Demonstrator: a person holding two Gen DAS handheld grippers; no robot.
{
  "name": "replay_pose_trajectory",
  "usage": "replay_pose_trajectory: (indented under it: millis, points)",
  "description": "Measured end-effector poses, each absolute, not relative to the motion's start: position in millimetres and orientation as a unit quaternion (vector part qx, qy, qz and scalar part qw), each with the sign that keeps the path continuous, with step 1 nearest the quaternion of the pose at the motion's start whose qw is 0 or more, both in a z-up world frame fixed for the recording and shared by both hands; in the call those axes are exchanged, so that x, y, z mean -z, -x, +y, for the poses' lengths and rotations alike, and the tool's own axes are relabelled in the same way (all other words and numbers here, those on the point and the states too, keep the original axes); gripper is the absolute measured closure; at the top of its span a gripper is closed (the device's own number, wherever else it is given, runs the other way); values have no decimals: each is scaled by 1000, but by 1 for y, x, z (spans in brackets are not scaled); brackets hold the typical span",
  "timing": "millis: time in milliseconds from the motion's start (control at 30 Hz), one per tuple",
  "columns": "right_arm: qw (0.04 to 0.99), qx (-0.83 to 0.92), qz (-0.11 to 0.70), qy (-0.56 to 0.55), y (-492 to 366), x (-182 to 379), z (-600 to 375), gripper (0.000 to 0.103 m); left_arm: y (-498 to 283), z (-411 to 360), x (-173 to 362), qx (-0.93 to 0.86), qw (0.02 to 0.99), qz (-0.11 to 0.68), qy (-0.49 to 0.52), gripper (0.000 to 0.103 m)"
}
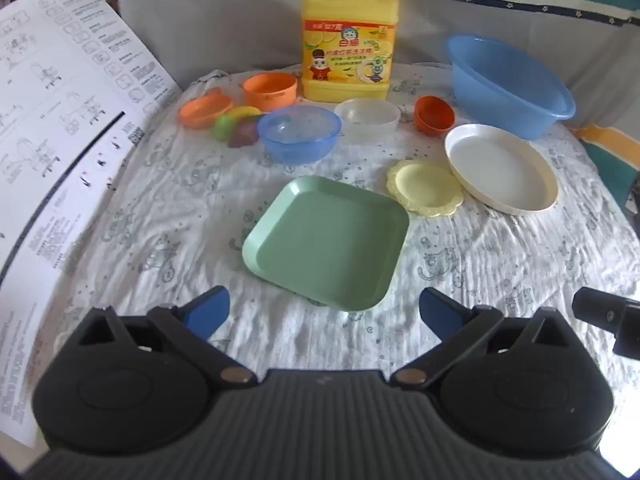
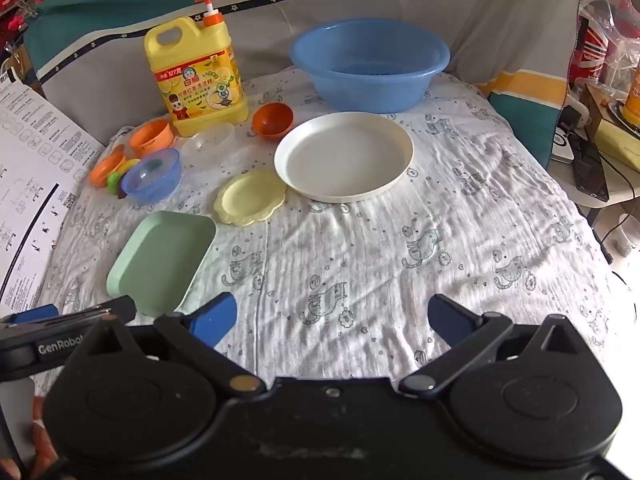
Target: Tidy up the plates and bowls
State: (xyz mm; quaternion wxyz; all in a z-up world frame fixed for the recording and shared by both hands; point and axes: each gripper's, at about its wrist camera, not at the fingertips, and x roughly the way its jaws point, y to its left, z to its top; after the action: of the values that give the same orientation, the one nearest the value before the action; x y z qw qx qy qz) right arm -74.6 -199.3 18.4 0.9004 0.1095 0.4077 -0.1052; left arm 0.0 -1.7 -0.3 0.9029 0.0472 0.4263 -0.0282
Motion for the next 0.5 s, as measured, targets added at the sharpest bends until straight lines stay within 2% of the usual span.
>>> replay_pose_trajectory:
  millis: [133,500]
  points:
    - [900,105,408,-108,74,-18,-199,0,-5,-4,3,27,893,448,-37,0]
    - [897,106,413,-113,73,-16,-204,0,1,2,0,26,899,435,-37,0]
